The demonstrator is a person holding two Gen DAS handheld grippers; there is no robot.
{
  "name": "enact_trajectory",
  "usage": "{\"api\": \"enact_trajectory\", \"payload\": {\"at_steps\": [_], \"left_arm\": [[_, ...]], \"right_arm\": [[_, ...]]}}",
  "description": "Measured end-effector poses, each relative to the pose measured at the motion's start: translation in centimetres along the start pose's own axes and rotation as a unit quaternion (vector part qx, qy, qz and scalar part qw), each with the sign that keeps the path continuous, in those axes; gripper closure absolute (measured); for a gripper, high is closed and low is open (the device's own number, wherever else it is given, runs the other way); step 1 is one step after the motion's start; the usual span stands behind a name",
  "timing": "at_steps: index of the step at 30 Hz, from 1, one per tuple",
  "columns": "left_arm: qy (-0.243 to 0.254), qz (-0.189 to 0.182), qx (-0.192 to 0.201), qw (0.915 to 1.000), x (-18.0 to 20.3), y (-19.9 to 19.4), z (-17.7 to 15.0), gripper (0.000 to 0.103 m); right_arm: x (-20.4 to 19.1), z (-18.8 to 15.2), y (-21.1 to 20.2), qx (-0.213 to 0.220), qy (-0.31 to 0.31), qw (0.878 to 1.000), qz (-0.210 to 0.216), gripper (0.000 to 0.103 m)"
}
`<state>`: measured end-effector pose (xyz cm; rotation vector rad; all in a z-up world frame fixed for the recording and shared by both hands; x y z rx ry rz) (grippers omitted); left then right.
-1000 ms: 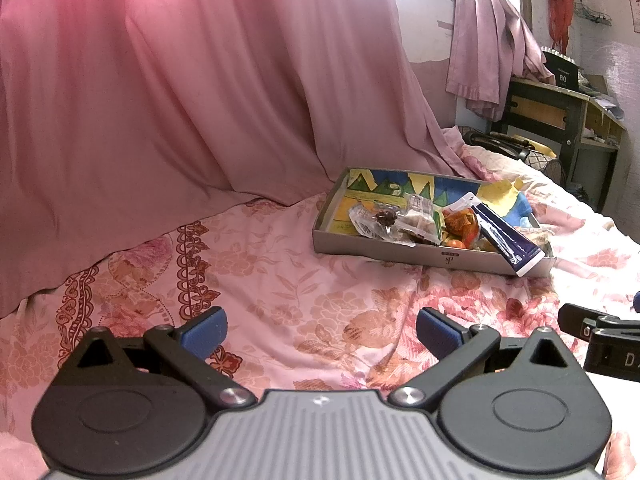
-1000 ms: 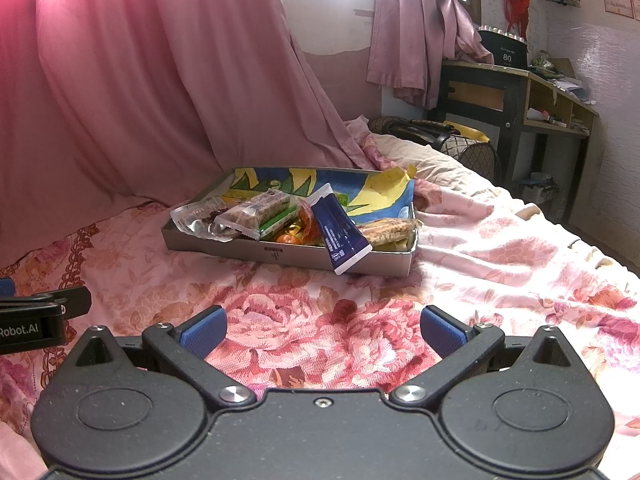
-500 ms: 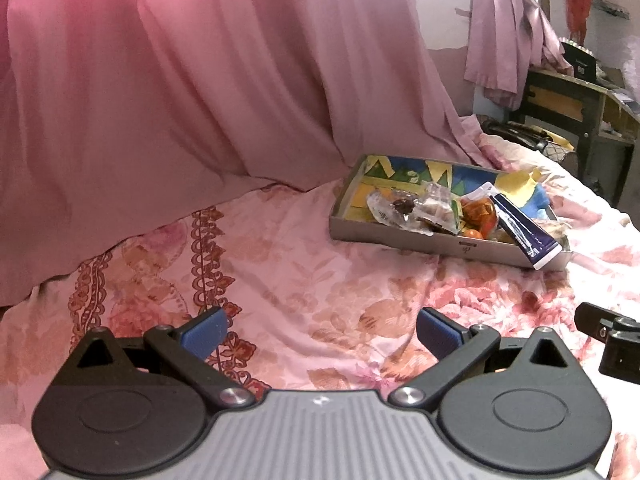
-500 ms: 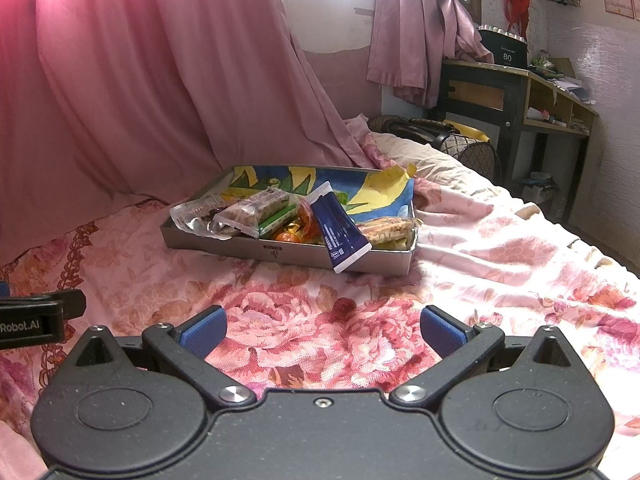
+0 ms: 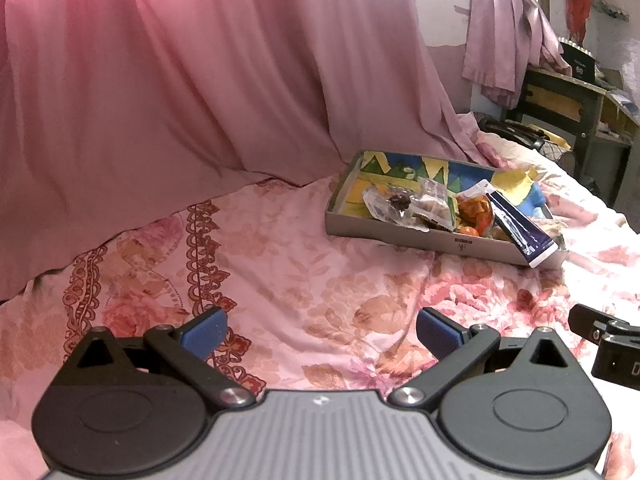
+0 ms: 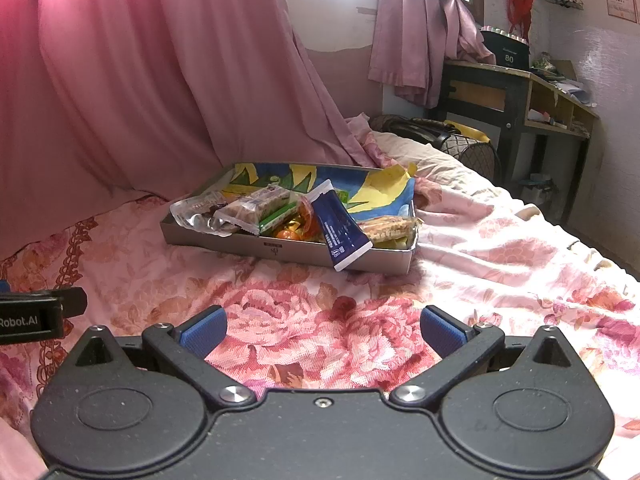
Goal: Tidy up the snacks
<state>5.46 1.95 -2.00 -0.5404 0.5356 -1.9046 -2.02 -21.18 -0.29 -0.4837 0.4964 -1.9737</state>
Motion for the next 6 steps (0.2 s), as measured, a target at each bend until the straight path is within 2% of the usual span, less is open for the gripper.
{"api": "enact_trajectory", "payload": {"at_steps": [6], "left_arm": [[0.001,0.001,-0.002,1.0,0.05,0.06,-0.01,0.0]], "right_arm": [[0.09,-0.13,-0.04,0.0,0.0,1.0,0.0,0.001]]}}
Point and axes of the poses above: each gripper's, at about its wrist camera, not at the fingertips, and y roughly the way its jaws point, x to its right, z to its top, the point moved 4 cm from there along y, roughly the way its jaws point, and after that the axes turned 13 degrees about -z, right-handed, at the moved point
